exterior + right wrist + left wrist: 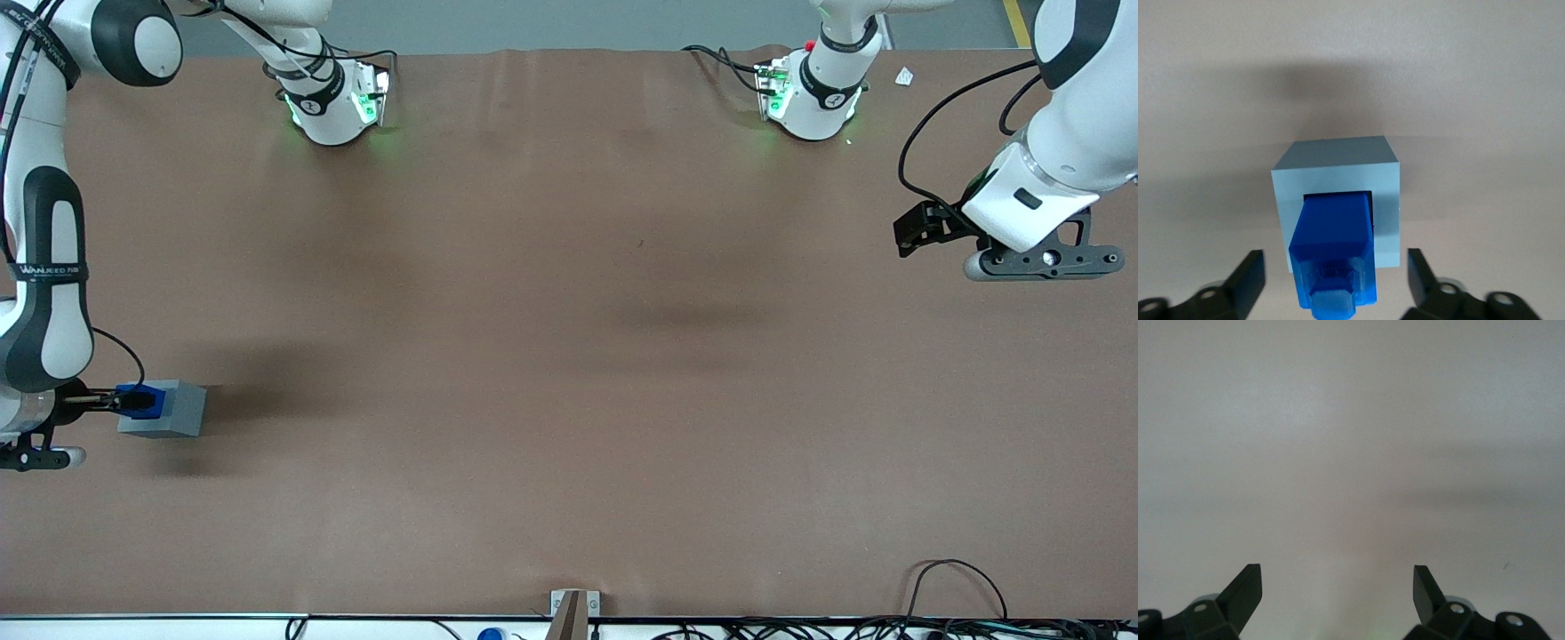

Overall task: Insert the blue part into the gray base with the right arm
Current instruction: 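Open the right gripper and raise it away from the base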

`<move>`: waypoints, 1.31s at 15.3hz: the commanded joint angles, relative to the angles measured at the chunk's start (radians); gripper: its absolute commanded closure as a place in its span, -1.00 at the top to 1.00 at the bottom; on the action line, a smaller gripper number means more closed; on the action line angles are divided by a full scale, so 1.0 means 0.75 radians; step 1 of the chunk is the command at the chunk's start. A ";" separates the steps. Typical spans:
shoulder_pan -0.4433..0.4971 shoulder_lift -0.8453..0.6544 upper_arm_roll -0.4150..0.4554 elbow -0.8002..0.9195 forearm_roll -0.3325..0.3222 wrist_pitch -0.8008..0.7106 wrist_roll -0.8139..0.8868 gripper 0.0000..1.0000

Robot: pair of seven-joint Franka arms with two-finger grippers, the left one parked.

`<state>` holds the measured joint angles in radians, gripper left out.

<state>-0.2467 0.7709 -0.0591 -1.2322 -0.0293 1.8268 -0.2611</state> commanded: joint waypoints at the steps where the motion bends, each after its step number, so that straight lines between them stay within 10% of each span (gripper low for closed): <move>1: 0.014 -0.095 0.011 -0.002 0.000 -0.024 -0.006 1.00; 11: 0.145 -0.582 0.019 -0.018 0.066 -0.472 0.002 1.00; 20: 0.249 -1.050 0.017 -0.382 0.076 -0.483 0.219 1.00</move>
<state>-0.0715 0.0995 -0.0441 -1.3752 0.0194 1.4322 -0.1226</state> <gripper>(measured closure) 0.000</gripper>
